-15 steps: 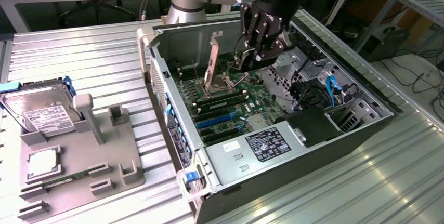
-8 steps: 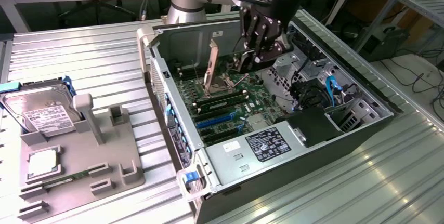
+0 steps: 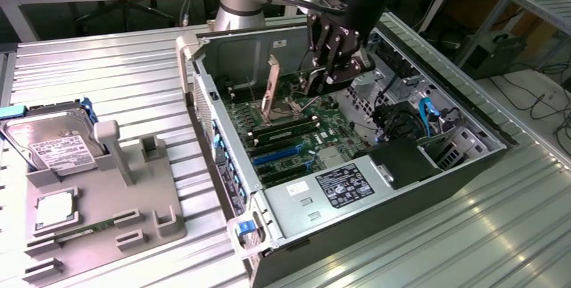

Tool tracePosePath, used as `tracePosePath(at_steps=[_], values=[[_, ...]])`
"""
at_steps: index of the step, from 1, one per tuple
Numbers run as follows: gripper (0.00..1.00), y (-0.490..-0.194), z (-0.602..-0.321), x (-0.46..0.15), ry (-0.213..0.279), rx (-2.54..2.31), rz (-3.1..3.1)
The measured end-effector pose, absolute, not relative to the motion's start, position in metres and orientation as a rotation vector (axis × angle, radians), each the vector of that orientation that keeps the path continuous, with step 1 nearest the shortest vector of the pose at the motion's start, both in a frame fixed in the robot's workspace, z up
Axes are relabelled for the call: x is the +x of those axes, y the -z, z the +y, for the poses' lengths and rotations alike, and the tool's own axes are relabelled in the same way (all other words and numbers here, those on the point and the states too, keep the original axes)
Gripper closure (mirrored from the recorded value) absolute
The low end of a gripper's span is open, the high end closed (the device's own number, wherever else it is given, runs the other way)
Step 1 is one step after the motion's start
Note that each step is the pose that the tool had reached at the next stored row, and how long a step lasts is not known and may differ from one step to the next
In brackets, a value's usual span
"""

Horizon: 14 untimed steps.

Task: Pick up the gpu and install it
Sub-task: 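Insert the gpu into the slot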

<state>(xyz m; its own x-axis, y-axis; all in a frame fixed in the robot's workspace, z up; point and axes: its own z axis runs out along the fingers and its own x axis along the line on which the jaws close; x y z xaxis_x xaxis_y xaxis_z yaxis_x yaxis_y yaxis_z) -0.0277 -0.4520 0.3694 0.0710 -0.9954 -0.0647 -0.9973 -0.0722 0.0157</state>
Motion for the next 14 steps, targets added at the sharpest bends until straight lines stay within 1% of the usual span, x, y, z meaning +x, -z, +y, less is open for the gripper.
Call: tracePosePath(at_steps=[8, 14], values=[[0.73, -0.362, -0.452, -0.028, -0.098, -2.271, 2.113], [0.73, -0.358, -0.453, -0.028, -0.117, -2.261, 2.104]])
